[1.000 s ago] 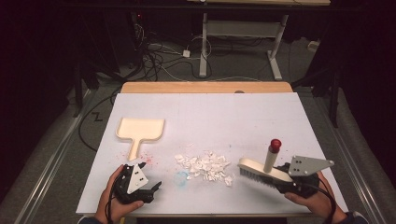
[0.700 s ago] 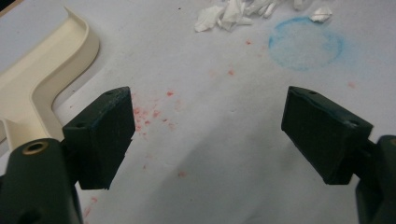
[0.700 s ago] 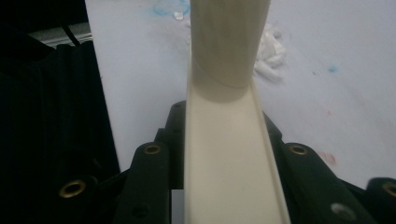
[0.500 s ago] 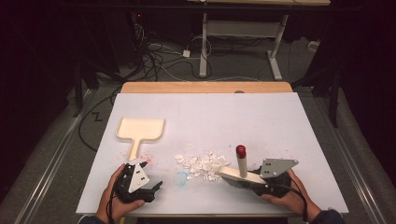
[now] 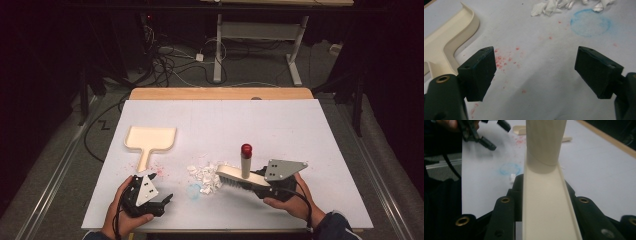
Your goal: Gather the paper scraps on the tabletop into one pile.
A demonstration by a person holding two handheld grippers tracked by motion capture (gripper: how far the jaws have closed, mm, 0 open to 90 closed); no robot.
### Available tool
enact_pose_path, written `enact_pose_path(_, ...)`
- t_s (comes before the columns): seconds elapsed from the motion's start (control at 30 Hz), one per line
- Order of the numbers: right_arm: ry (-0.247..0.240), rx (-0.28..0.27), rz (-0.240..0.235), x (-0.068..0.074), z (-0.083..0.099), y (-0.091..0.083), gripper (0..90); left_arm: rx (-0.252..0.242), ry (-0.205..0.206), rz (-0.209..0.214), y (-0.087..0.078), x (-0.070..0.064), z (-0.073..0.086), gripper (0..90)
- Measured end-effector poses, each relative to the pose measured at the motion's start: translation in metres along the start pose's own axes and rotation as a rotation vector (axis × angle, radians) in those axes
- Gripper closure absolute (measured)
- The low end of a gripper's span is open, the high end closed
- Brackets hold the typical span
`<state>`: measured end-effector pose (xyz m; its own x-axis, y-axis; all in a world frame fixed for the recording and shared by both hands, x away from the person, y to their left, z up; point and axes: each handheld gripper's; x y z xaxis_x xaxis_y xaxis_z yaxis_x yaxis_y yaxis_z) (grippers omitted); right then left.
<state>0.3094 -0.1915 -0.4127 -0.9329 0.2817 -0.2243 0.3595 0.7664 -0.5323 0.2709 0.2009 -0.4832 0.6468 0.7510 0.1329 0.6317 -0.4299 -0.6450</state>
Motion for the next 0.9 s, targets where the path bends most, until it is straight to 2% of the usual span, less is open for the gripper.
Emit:
enact_pose_path(0.1,0.022,-0.015,0.045,-0.001,-0.003,-0.014,68.2,-0.001,0.004,-0.007,-0.001,-0.001,-0.001,16.6)
enact_pose_path(0.2,0.031,-0.002,0.117,-0.001,-0.004,-0.029,68.1,-0.007,0.003,-0.011,-0.002,-0.002,-0.001,16.6)
enact_pose_path(0.37,0.121,0.025,0.212,-0.012,0.004,-0.039,68.2,-0.005,0.003,-0.012,-0.002,-0.001,-0.002,16.6)
enact_pose_path(0.43,0.164,0.041,0.250,-0.017,0.008,-0.034,68.2,-0.011,-0.006,-0.010,-0.002,-0.001,-0.002,16.6)
enact_pose_path(0.53,0.161,0.085,0.334,-0.022,0.012,-0.018,68.2,-0.011,-0.005,-0.008,-0.001,-0.001,-0.002,16.6)
enact_pose_path(0.7,0.193,0.131,0.414,-0.029,0.026,0.016,68.2,-0.011,-0.005,-0.005,-0.001,0.000,-0.001,16.6)
enact_pose_path(0.73,0.204,0.135,0.423,-0.029,0.029,0.022,68.2,-0.012,-0.003,-0.005,-0.001,0.000,-0.001,16.6)
enact_pose_path(0.83,0.250,0.110,0.411,-0.030,0.032,0.035,68.3,-0.014,0.001,-0.003,-0.002,0.000,-0.001,16.6)
enact_pose_path(0.9,0.237,0.110,0.413,-0.026,0.028,0.043,68.3,-0.015,0.003,-0.002,-0.002,0.000,-0.002,16.6)
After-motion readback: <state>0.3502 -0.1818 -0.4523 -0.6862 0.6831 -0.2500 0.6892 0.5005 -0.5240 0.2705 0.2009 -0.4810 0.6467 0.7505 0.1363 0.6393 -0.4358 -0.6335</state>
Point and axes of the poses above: each handheld gripper's, and its own axes: y roughly forward along the jaws, z roughly out of its underside, x roughly to its left, and after that the axes turned 8 degrees about -y, right-handed
